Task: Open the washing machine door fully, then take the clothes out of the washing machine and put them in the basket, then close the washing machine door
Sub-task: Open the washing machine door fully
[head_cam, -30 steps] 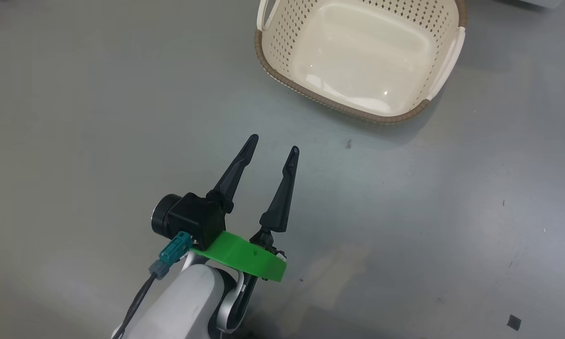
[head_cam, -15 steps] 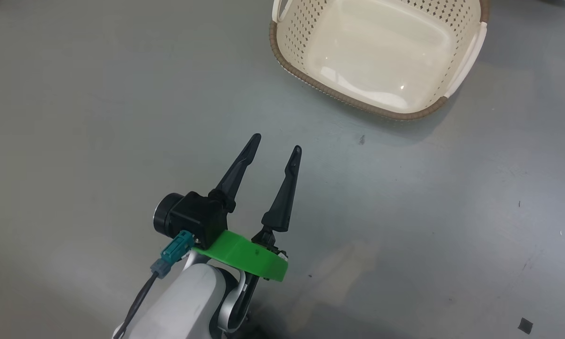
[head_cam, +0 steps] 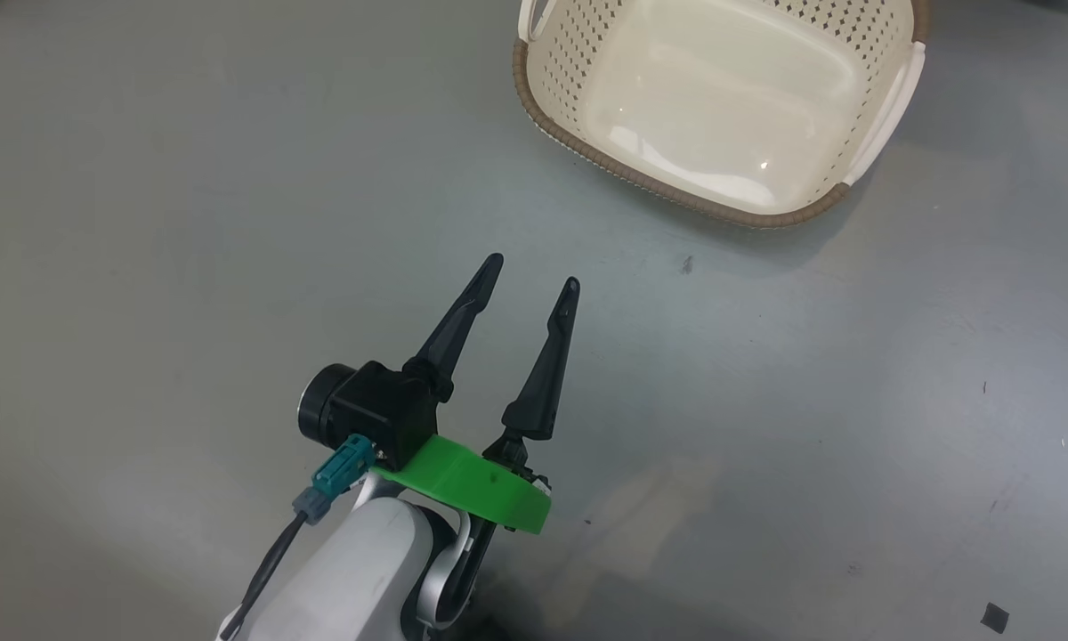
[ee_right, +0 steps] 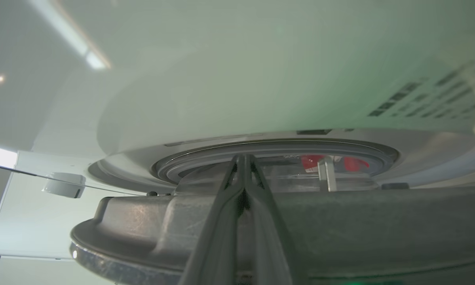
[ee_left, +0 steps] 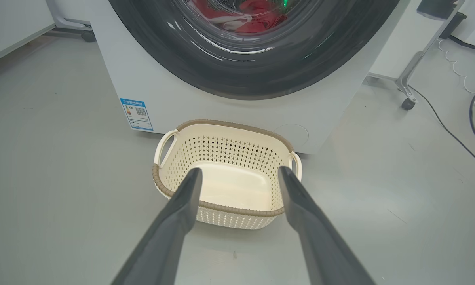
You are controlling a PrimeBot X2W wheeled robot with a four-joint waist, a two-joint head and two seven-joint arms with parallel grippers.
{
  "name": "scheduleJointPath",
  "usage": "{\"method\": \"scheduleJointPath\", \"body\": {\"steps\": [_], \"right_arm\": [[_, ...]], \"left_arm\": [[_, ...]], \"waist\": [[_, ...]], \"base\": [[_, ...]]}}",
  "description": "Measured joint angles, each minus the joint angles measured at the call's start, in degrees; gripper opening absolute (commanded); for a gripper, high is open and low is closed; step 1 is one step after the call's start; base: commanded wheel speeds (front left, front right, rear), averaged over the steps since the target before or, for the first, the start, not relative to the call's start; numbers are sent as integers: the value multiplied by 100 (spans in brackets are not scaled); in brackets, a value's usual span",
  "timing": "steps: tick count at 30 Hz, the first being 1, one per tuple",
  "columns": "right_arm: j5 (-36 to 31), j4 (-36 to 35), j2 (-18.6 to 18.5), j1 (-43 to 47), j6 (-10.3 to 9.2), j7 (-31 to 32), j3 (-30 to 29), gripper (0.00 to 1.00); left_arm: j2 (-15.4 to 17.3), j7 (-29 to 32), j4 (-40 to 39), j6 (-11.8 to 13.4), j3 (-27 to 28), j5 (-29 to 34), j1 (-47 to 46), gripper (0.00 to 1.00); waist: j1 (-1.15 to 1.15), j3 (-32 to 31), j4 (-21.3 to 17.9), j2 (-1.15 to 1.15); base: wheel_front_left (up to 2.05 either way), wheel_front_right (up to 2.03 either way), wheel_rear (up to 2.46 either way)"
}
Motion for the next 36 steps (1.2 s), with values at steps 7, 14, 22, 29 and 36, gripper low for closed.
{"method": "scheduleJointPath", "body": {"steps": [7, 14, 22, 29, 36], "right_arm": [[-24, 233, -30, -3, 0, 107, -8, 0], [-33, 419, -30, 10, 0, 191, -54, 0], [18, 599, 5, 253, 0, 270, -97, 0], [65, 736, 126, 545, -1, 358, -132, 0], [108, 790, 233, 799, 0, 515, -108, 0]], "left_arm": [[-1, 0, 38, 0, 16, 1, -3, 100], [-2, 0, 96, 0, 77, 10, -9, 100], [-2, 0, 183, 0, 129, 62, -9, 100], [-1, 0, 261, 1, 142, 111, -8, 100], [-1, 0, 334, 1, 174, 211, -1, 100]], "waist": [[0, -34, -34, 0], [0, -128, -68, 0], [0, -308, -136, 0], [0, -489, -210, 0], [0, -681, -268, 0]], "base": [[0, 0, 0], [0, 0, 0], [0, 0, 0], [0, 0, 0], [0, 0, 0]]}}
